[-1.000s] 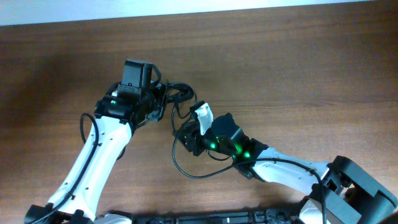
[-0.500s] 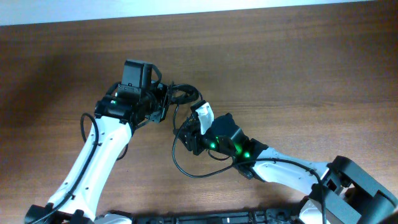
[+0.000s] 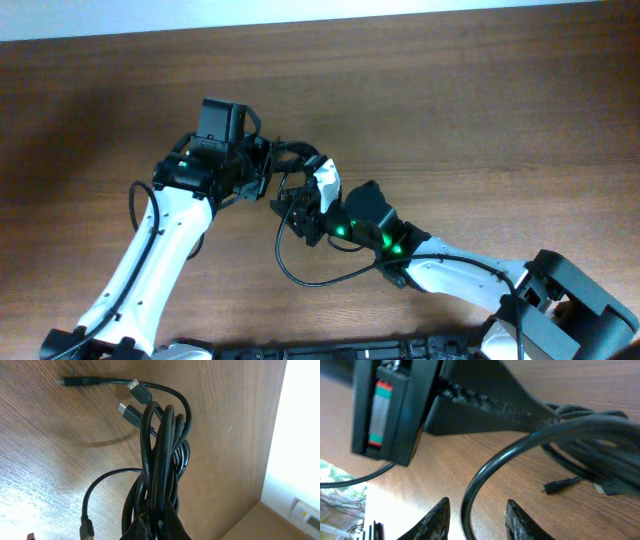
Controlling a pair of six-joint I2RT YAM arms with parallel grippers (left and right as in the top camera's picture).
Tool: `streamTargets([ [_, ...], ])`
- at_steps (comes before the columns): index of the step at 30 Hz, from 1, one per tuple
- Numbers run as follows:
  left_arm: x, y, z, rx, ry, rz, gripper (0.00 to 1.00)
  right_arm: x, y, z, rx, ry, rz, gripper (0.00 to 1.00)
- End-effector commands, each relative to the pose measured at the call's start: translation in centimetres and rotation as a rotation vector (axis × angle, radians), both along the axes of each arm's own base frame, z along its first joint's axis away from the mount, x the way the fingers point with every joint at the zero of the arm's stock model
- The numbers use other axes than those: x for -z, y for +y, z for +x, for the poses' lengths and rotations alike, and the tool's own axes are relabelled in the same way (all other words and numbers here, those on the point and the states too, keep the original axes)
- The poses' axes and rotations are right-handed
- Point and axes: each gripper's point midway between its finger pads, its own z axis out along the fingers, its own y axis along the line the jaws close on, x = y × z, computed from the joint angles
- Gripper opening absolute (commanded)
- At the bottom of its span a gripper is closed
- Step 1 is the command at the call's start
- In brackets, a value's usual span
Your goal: Untangle cables
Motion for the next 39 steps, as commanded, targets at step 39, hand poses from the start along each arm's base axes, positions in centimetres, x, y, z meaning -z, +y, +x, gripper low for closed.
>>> streamTargets([
  [39, -3.6, -9.4, -4.2, 0.987, -0.457, -0.014, 0.0, -6.0, -11.7, 10.2, 0.499, -0.01, 0.208, 0.04],
])
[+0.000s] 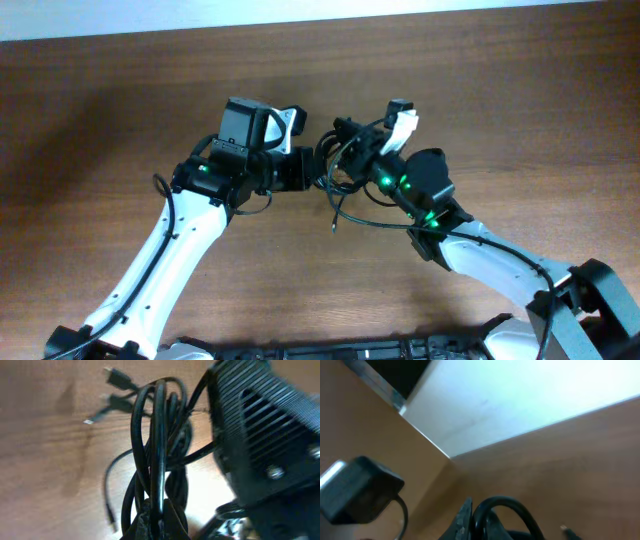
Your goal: Untangle cables
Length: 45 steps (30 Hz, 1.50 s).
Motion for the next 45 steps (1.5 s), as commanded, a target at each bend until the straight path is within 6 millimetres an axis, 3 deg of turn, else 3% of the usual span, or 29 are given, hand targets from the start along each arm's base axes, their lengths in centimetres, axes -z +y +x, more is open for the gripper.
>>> streamTargets([
  [1, -1.1, -1.0, -0.3, -0.063, 0.106, -0.1, 0.0, 2.0, -0.4, -0.1, 0.029, 0.068, -0.079, 0.04],
  [3, -1.4, -0.4, 0.8, -0.109, 0.095, -0.114, 0.0, 3.3, -0.2, -0.6, 0.002, 0.117, -0.105, 0.04],
  [5, -0.9, 1.7, 2.5, -0.249, 0.122, -0.097, 0.0, 3.2, 1.4, -1.9, -0.117, 0.119, -0.089, 0.08],
  [8, -1.9, 2.1, 3.8, -0.275, 0.08, -0.133, 0.0, 3.6, 2.2, -2.8, -0.186, 0.141, -0.09, 0.13],
  [11, -2.3, 2.1, 4.5, -0.294, 0.053, -0.141, 0.0, 3.6, 2.9, -3.5, -0.242, 0.146, -0.085, 0.3],
  [13, -1.9, 2.9, 5.1, -0.39, 0.087, -0.134, 0.0, 3.4, 2.4, -3.2, -0.25, 0.013, -0.221, 0.89],
  [14, -1.8, 3.3, 5.4, -0.442, 0.108, -0.138, 0.0, 2.7, 1.5, -2.8, -0.237, -0.011, -0.225, 0.99],
  [18, -1.4, 5.1, 6.5, -0.637, 0.181, -0.161, 0.0, 0.4, -0.8, -2.9, -0.303, -0.056, -0.172, 0.99],
  [21, -1.3, 5.2, 6.6, -0.571, 0.113, -0.115, 0.0, 0.2, -1.2, -3.5, -0.367, -0.052, -0.149, 0.52],
  [26, -1.2, 3.9, 5.7, -0.264, -0.126, 0.051, 0.0, 0.4, 2.5, -6.2, -0.489, -0.057, -0.145, 0.47],
  [30, -1.2, 2.5, 5.0, -0.202, -0.151, 0.064, 0.0, 0.8, 3.6, -6.0, -0.429, -0.048, -0.168, 0.52],
  [35, -1.2, 1.5, 4.4, -0.146, -0.178, 0.079, 0.0, 1.1, 2.0, -3.5, -0.24, -0.039, -0.201, 0.51],
  [38, -1.2, 1.1, 4.1, -0.126, -0.177, 0.071, 0.0, 1.5, 1.2, -2.8, -0.18, 0.005, -0.186, 0.4],
  [45, -1.2, -0.4, 3.2, -0.068, -0.194, 0.075, 0.0, 1.6, 1.2, -2.7, -0.174, 0.006, -0.187, 0.36],
])
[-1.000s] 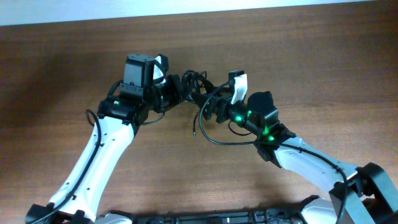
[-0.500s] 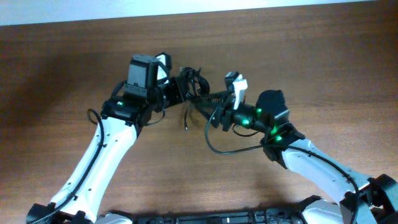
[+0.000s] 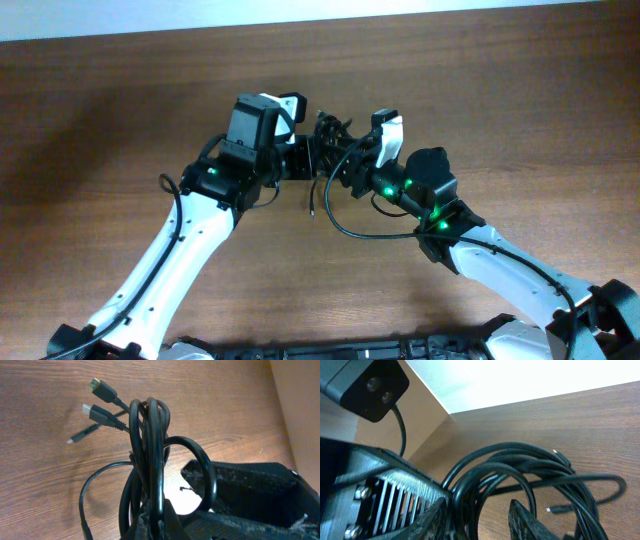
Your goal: Untangle cables
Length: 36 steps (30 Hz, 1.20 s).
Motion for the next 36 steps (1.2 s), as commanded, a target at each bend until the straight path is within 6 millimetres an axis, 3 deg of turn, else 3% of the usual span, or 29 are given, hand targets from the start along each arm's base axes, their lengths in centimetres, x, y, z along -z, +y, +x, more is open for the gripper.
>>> streamTargets([
  [1, -0.6, -0.5, 0.0, 0.032, -0.025, -0.003, 0.0, 0.0, -0.3, 0.3, 0.03, 0.005, -0.002, 0.24],
  [2, -0.6, -0.6, -0.1, 0.034, -0.024, -0.006, 0.0, 0.6, -0.7, 0.6, 0.064, 0.022, -0.019, 0.04],
  [4, -1.1, -1.5, -0.7, 0.084, -0.014, -0.057, 0.0, 2.5, -2.0, 1.1, 0.145, 0.078, -0.074, 0.04],
  [7, -2.6, -3.3, -1.7, 0.18, -0.009, -0.164, 0.0, 3.3, -1.9, 1.0, 0.141, 0.123, -0.063, 0.04],
  [12, -2.9, -2.8, -0.3, 0.051, 0.019, -0.192, 0.0, 4.2, 0.1, -0.6, -0.002, 0.172, -0.042, 0.05],
  [14, -2.4, -1.6, 0.9, -0.08, 0.038, -0.169, 0.0, 4.0, -0.4, -0.3, 0.009, 0.169, -0.038, 0.45],
  [16, -2.2, 0.0, 2.0, -0.207, 0.094, -0.204, 0.0, 3.2, -1.3, 0.0, -0.003, 0.161, -0.014, 0.98],
  [17, -2.1, 0.9, 2.5, -0.264, 0.128, -0.23, 0.0, 2.8, -1.7, 0.0, -0.015, 0.159, -0.002, 0.99],
  [18, -1.9, 3.3, 3.6, -0.429, 0.222, -0.302, 0.0, 2.4, -2.5, -0.2, -0.073, 0.171, 0.029, 0.99],
  [19, -1.7, 4.0, 3.8, -0.489, 0.259, -0.329, 0.0, 2.5, -2.4, -0.6, -0.104, 0.184, 0.037, 0.99],
  [22, -1.0, 5.8, 4.0, -0.708, 0.436, -0.449, 0.0, 4.6, -1.1, -2.9, -0.211, 0.233, -0.032, 0.98],
  [24, -1.0, 5.6, 3.8, -0.75, 0.491, -0.49, 0.0, 6.0, 0.3, -4.7, -0.283, 0.223, -0.112, 0.94],
  [26, -1.0, 4.8, 3.0, -0.708, 0.541, -0.501, 0.0, 6.9, 0.4, -4.1, -0.213, 0.182, -0.2, 0.89],
  [29, 0.2, 4.9, 1.4, -0.722, 0.622, -0.459, 0.0, 7.3, -0.8, -2.2, -0.058, 0.153, -0.269, 0.85],
  [33, 0.6, 4.2, 0.5, -0.737, 0.674, -0.457, 0.0, 7.4, -0.7, -2.2, -0.064, 0.157, -0.265, 0.75],
  [36, 0.6, 3.7, 0.2, -0.767, 0.712, -0.476, 0.0, 7.5, 0.6, -3.8, -0.175, 0.187, -0.223, 0.62],
])
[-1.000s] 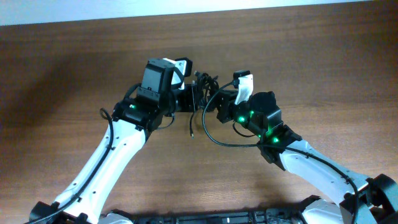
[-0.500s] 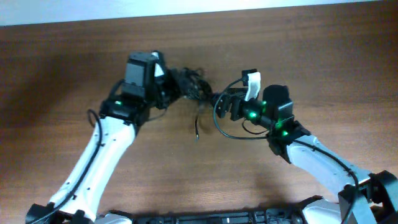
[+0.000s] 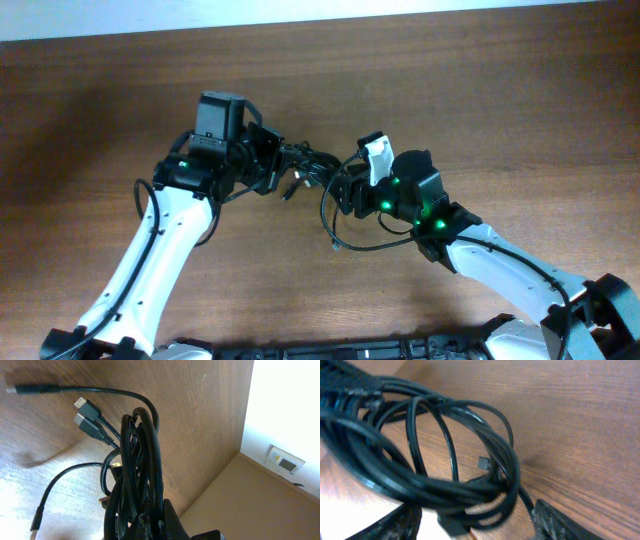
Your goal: Untangle cables
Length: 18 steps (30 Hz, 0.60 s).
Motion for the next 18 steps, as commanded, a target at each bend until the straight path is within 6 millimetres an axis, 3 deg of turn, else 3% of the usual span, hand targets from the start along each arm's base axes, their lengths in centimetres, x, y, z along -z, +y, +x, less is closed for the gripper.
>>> streamTargets([
  [1, -0.5, -0.7, -0.1, -0.023, 0.03, -0.044, 0.0, 0.1, 1.1, -1.3, -0.078, 0.043, 0.039, 0.63],
  [7, -0.5, -0.5, 0.1, -0.043, 0.03, -0.039, 0.0, 0.6, 1.0, -1.6, -0.053, 0.109, 0.054, 0.62],
  [9, -0.1, 0.4, 0.7, -0.086, 0.014, 0.008, 0.0, 1.9, 0.6, -2.3, -0.049, 0.166, 0.025, 0.69],
  [11, 0.1, 0.8, 0.8, -0.103, 0.01, 0.029, 0.0, 2.1, 0.7, -2.9, -0.068, 0.191, 0.026, 0.7],
  [14, 0.3, 1.1, 0.8, -0.111, 0.016, 0.041, 0.0, 1.4, 1.5, -3.5, -0.124, 0.188, 0.064, 0.7],
  [18, 0.2, 0.1, 0.2, -0.091, 0.024, 0.032, 0.0, -0.3, 1.9, -2.3, -0.12, 0.098, 0.1, 0.7],
])
